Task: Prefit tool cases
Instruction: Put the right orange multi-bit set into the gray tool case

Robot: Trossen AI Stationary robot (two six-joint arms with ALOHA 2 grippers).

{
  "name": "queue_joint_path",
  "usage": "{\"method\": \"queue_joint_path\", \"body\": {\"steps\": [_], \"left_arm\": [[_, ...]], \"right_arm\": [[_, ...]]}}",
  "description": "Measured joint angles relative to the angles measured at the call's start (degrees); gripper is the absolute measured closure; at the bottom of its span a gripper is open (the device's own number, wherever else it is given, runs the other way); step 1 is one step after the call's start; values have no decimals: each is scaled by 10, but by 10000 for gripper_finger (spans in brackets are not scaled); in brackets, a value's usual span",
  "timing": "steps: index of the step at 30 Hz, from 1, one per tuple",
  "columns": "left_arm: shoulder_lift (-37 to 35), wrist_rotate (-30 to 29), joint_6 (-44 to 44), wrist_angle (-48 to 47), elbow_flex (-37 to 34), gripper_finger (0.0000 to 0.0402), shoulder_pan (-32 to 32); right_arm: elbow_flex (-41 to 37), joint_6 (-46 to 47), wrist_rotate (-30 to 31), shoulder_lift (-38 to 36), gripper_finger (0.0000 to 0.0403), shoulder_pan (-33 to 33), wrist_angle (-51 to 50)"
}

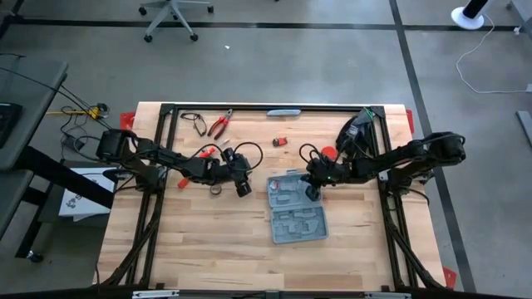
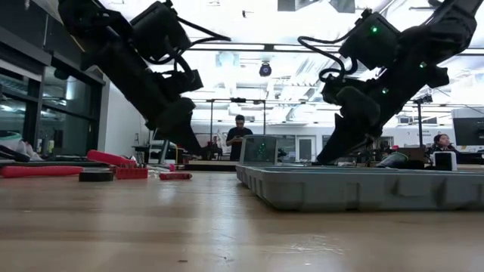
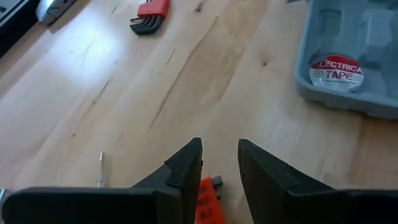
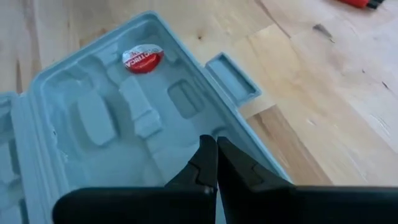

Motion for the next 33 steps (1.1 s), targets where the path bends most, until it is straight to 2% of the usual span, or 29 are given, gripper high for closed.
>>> {"method": "queue_joint_path", "body": {"steps": [9,18,28,33], "left_arm": [[0,-39,-33,-52,0,303,3],[0,-28,-116,-65,-13,303,32],[0,42,-119,-52,-34,303,49],[0,110,-76,-29,-34,303,49]], "right_arm": [[0,-5,0,0,403,0,12],[0,-5,-2,0,403,0,15],[0,-6,-2,0,403,0,24],[0,-6,-2,0,403,0,25]]}}
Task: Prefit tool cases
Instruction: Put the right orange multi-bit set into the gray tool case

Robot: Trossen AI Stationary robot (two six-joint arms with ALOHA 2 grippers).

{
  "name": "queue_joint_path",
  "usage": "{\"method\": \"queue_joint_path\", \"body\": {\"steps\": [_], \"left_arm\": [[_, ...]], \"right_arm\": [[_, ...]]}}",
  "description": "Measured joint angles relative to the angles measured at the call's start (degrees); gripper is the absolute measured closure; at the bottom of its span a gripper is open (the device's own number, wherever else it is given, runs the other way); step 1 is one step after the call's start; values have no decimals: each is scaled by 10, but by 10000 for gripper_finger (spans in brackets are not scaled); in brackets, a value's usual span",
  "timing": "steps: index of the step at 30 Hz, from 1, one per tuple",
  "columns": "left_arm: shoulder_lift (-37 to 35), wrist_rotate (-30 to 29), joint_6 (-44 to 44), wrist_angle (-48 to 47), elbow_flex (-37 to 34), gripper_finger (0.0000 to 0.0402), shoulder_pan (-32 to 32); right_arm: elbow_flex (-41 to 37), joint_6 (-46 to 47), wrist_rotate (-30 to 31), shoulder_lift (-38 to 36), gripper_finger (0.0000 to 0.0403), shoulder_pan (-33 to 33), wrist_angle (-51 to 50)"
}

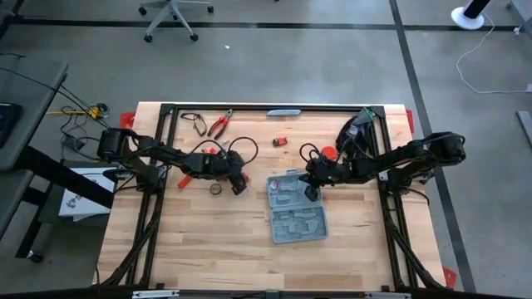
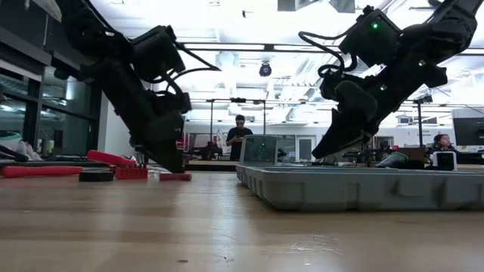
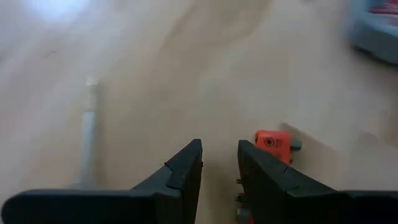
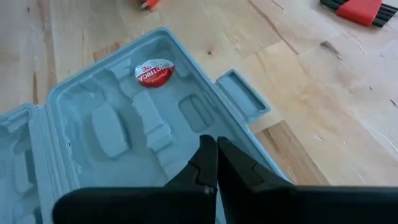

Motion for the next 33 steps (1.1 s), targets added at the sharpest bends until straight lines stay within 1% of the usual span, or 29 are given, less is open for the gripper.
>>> {"method": "queue_joint_path", "body": {"steps": [4,6,8,10,12,15,18,21,23,24,28,33], "left_arm": [[0,35,31,22,0,303,-1],[0,37,47,31,0,303,-1],[-3,27,51,32,0,303,-1],[-11,18,52,34,0,303,-4],[-18,16,60,34,0,303,-10],[-25,19,61,31,0,303,-25],[-26,17,50,18,0,303,-42],[-26,-26,39,-6,0,303,-57],[-26,-61,35,-15,0,303,-64],[-26,-68,35,-15,0,303,-66],[-26,-60,34,-16,0,303,-69],[-26,-45,25,-35,0,303,-69]], "right_arm": [[0,-7,0,0,403,0,20],[0,-9,0,0,403,0,40],[0,-12,-5,0,403,0,62],[0,-20,-29,0,403,0,77],[0,-23,-49,0,403,0,77],[0,-22,-56,6,403,0,68],[0,-12,-80,34,403,0,88],[9,-9,-107,83,403,10,131],[34,-25,-110,118,403,18,141],[53,-39,-111,136,403,21,141],[143,-108,-105,194,403,16,114],[264,-198,-92,250,402,-6,24]]}}
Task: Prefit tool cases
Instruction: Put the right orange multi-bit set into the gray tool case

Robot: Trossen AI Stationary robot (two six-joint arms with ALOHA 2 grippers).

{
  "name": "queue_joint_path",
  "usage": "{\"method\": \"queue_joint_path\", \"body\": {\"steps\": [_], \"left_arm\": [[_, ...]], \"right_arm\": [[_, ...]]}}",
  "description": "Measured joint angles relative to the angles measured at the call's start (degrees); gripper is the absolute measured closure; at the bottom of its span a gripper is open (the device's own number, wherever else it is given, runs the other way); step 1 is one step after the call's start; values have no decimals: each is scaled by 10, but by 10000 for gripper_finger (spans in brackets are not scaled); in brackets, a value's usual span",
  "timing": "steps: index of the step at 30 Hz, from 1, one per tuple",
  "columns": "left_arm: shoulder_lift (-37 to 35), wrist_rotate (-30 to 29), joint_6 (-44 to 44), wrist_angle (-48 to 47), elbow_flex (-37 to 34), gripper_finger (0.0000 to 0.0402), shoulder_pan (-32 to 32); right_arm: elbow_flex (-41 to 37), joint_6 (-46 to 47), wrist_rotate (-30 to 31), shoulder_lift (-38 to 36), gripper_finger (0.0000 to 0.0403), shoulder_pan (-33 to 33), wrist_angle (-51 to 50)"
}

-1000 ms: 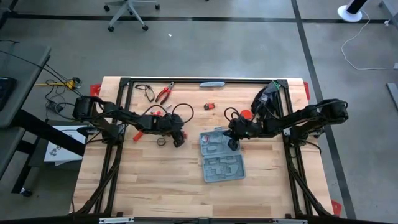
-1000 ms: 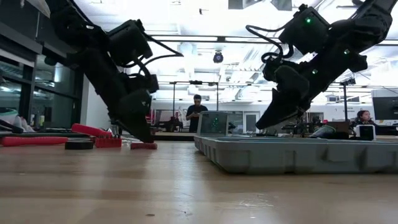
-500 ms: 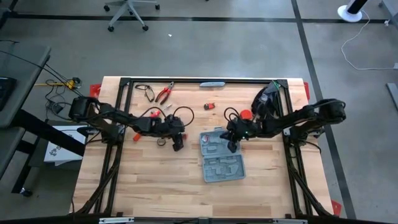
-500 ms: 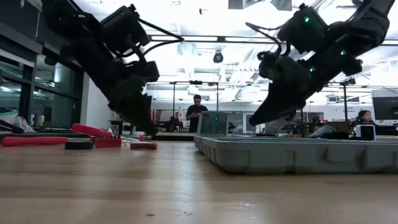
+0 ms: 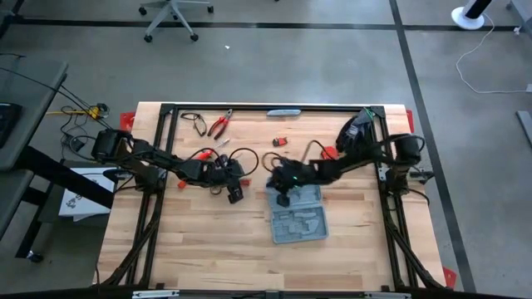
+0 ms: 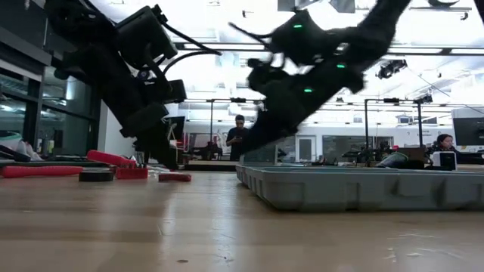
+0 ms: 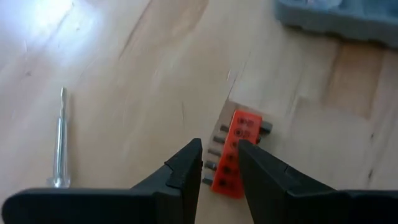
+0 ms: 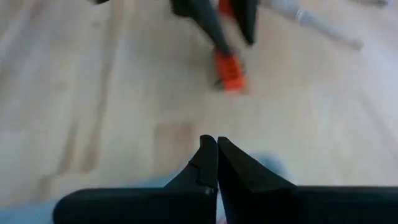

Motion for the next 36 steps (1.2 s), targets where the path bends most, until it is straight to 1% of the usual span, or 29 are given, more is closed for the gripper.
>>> {"method": "queue_joint_path", "body": {"steps": [3,6,10,13,16,19,24,29,36], "left_arm": [[0,2,-6,-10,0,303,0],[0,2,-9,-14,0,303,0],[5,2,-9,-11,0,303,-1],[19,0,-5,-2,1,303,-1],[40,-1,-5,16,3,303,-1],[58,-2,-5,42,3,303,0],[70,6,0,53,3,303,1],[70,8,8,51,3,303,1],[70,8,17,57,1,303,2]], "right_arm": [[51,-46,-15,25,398,-14,-49],[80,-86,-49,42,380,-24,-64],[90,-137,-78,62,342,-28,-60],[90,-146,-80,76,318,-28,-45],[91,-140,-80,89,304,-28,-32],[91,-137,-78,93,299,-28,-21],[91,-142,-38,93,299,-29,-12],[91,-142,-42,93,299,-36,-15],[91,-145,-74,93,299,-43,-9]]}}
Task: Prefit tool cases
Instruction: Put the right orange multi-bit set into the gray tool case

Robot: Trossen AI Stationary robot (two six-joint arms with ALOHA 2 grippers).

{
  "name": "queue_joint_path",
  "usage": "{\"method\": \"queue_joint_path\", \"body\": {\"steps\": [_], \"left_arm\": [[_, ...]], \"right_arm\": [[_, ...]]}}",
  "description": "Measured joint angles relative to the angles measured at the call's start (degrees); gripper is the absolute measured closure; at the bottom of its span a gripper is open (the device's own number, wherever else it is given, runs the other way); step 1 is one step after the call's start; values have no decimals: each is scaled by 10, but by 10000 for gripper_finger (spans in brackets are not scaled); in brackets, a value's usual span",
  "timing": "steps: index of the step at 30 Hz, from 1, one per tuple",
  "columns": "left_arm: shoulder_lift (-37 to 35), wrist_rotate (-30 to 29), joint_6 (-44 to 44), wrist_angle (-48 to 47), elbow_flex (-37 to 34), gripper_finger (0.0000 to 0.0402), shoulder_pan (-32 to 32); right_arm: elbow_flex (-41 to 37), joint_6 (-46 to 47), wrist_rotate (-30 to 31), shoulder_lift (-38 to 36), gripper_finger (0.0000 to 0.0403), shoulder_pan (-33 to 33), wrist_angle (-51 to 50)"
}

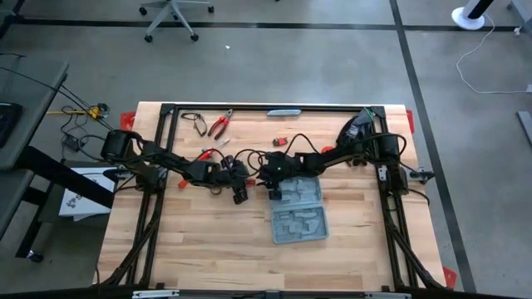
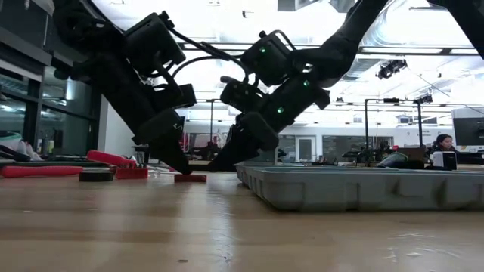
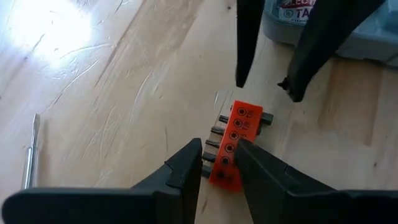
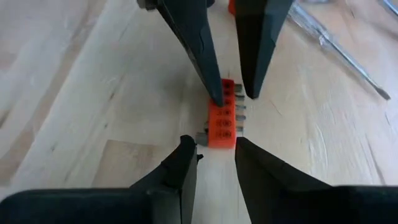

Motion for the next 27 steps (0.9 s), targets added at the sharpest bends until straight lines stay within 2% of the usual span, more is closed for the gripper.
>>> {"method": "queue_joint_path", "body": {"steps": [6,9,16,22,24,27], "left_arm": [[0,2,9,2,-1,303,1],[0,16,16,-4,0,304,1],[1,2,37,8,-2,333,-7],[2,-5,51,21,-3,349,-6],[2,-5,51,21,-2,350,-6],[2,-6,51,21,-2,350,-6]], "right_arm": [[0,31,-9,0,299,-10,5],[0,46,-31,0,299,-16,-6],[0,50,-29,0,299,-16,-2],[0,39,37,0,299,-6,-3],[0,67,52,-1,299,-8,-16],[-2,103,39,-3,299,-23,-49]]}}
